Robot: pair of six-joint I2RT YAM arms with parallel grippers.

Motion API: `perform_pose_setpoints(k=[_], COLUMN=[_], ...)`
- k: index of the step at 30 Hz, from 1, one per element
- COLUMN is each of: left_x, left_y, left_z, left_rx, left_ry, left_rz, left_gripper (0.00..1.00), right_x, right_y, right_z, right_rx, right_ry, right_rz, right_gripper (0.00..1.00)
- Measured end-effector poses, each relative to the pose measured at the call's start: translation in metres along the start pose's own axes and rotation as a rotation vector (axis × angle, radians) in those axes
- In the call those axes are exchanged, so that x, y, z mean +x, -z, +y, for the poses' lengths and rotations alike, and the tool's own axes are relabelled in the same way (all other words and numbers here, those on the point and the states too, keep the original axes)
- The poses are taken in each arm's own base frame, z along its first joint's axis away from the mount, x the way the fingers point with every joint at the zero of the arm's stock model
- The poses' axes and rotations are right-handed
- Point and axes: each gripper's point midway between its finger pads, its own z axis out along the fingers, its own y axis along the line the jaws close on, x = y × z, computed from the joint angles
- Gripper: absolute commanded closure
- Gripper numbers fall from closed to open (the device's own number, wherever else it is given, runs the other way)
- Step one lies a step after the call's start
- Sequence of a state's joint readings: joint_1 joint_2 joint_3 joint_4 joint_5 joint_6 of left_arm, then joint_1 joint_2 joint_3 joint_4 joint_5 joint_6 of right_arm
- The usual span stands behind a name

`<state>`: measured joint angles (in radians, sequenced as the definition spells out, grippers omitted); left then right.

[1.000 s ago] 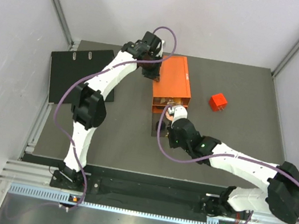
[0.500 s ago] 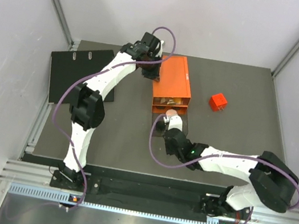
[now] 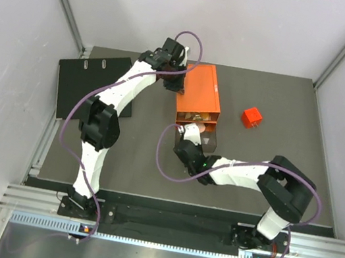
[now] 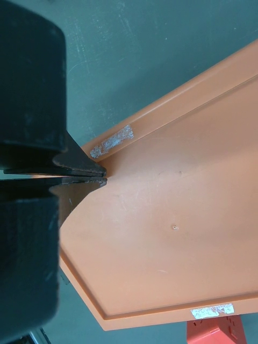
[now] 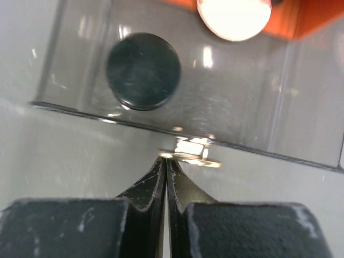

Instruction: Organize the makeup

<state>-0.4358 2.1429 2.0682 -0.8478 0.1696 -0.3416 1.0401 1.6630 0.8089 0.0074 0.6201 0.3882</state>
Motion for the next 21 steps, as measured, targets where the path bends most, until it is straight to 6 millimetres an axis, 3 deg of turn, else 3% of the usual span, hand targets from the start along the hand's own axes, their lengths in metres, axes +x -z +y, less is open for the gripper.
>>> perform_pose_setpoints(k=[6, 21], left_x=[0.0, 0.0], left_y=[0.0, -0.001], left_z=[0.001, 0.001], left_rx=[-0.002, -0.004], left_ry=[-0.001, -0.005], left_rz=[-0.002, -0.004], left_gripper=[1.0, 1.0], right_x=[-0.021, -0.061], right_y=[-0.017, -0.063], right_z=[0.004, -0.009], right_rx=[0.048, 0.155], right_ry=[0.024, 0.085], right_rz=[-0.038, -0.093], right_gripper=[1.0, 1.0])
